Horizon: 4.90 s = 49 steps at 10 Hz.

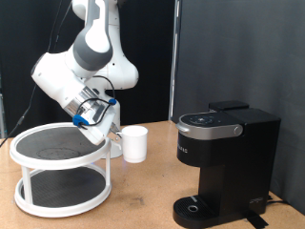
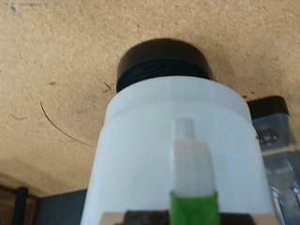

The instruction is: Make a cup of coffee with the keurig machine

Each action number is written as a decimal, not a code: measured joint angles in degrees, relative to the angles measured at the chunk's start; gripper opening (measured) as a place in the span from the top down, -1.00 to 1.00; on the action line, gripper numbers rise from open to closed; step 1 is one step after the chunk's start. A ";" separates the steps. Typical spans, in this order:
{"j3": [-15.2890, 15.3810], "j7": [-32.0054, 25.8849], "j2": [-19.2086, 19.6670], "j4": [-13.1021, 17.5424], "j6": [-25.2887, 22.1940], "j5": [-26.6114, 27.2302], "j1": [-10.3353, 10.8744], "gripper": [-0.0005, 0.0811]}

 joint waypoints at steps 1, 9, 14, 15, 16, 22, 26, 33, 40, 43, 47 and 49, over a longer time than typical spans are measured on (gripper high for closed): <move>0.73 0.00 1.24 0.20 1.67 0.67 0.29 0.98; 5.60 -5.61 10.20 2.97 9.28 8.58 1.23 0.98; 9.99 -12.37 12.29 3.19 10.87 15.96 2.13 0.98; 11.05 -12.50 12.50 3.15 11.44 16.75 2.68 0.98; 12.13 -12.50 12.79 3.03 12.41 17.31 3.24 0.98; 17.33 -13.57 15.77 3.09 18.10 24.34 5.41 0.98; 19.12 -14.46 18.32 3.79 20.01 26.60 5.49 0.98; 20.20 -18.87 22.19 6.42 20.33 31.13 5.49 0.98; 20.09 -19.69 23.47 6.96 18.91 31.00 4.95 0.07; 19.83 -21.42 23.25 6.63 17.13 31.06 3.60 -0.66; 19.62 -22.04 23.09 7.38 16.61 31.55 1.67 -0.81; 19.63 -22.10 23.09 8.35 16.44 31.88 1.20 -0.81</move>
